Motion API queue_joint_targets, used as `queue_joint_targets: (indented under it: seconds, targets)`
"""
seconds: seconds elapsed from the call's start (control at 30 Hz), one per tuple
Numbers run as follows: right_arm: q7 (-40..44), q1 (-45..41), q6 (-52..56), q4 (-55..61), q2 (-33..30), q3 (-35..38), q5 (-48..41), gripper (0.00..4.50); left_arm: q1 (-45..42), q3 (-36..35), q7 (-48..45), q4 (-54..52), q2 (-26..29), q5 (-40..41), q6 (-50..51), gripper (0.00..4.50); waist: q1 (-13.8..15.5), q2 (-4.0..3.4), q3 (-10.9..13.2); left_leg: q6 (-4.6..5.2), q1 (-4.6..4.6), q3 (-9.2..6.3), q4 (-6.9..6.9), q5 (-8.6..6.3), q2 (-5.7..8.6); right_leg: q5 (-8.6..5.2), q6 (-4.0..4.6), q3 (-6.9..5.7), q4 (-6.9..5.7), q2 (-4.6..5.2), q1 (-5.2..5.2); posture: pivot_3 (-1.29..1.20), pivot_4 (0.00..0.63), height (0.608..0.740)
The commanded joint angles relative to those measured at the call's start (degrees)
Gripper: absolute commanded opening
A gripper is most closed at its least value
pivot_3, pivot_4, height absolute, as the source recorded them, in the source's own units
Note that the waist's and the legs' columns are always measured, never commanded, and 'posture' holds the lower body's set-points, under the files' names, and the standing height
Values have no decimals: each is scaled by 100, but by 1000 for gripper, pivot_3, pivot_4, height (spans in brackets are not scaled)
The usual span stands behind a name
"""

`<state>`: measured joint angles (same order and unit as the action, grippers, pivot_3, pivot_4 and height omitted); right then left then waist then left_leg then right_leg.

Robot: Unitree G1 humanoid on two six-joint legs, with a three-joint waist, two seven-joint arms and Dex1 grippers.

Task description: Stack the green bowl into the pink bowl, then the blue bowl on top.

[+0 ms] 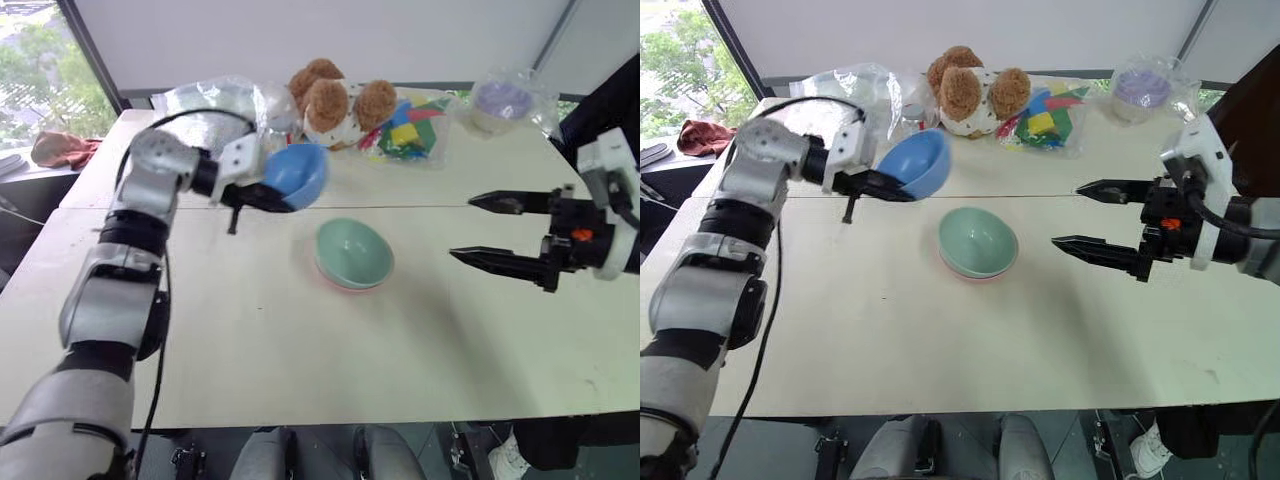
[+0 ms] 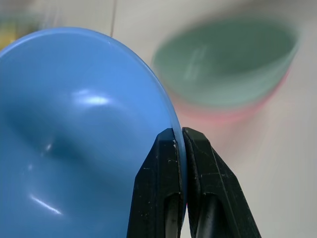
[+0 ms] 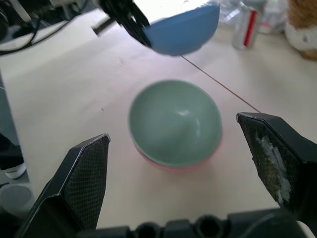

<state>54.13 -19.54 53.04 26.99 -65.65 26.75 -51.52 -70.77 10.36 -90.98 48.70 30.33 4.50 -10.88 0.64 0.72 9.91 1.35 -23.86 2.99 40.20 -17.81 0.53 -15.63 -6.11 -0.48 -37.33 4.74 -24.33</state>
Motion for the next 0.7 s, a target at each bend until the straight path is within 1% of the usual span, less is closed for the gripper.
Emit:
queue_joint_targets:
  seconds: [0.03,0.13,0.23,0.27,0.37,0.5,0.6,0.67,0.7]
  targets:
    - [-75,140,13,214,-138,550,-9,4500,-239,524,-152,-708,-115,789,360,30,-21,-1,0,1,2,0,-1,0,0,0,0,2,0,-1,0,0,150,740]
    - [-154,320,79,353,-124,753,-60,4500,-318,1203,-152,-1088,-77,1335,531,30,-40,-1,0,5,11,-2,-4,-3,-6,0,0,8,3,-6,-1,0,150,740]
    - [-260,601,198,600,-59,1047,-118,4500,-389,2192,-152,-1387,100,1798,496,30,-33,-3,-1,22,15,-5,-5,-12,-7,0,0,15,-4,-8,-1,0,150,740]
    - [-304,664,226,666,-42,1109,-150,4500,-412,2408,-152,-1392,143,1885,429,30,-33,-3,-1,22,18,-4,-5,-13,-7,0,0,16,-5,-7,-1,0,150,740]
    - [-442,857,309,853,20,1310,-253,4500,-488,2902,-152,-1134,140,1954,89,30,-17,-4,-2,22,19,-3,-4,-12,-7,0,0,18,-5,-7,1,0,150,740]
    - [-560,1073,370,1007,51,1513,-335,4500,-562,3376,-152,-898,145,2024,-214,30,3,-3,-1,23,19,-2,-2,-13,-6,0,1,18,-2,-7,1,0,150,740]
    - [-613,1181,365,1051,49,1590,-350,4500,-595,3595,-152,-787,150,2076,-319,1065,11,-3,-1,23,17,-3,-2,-13,-5,0,1,18,0,-8,1,0,150,740]
    - [-638,1225,350,1063,43,1627,-380,4500,-611,3600,-152,-718,119,2130,-331,2054,8,-3,-1,24,17,-2,-2,-13,-5,0,1,18,0,-7,2,0,150,740]
    - [-652,1235,335,1056,33,1626,-384,4500,-627,3463,-152,-639,40,2154,-311,2565,7,-3,-1,24,17,-2,-2,-13,-5,0,1,18,0,-8,2,0,150,740]
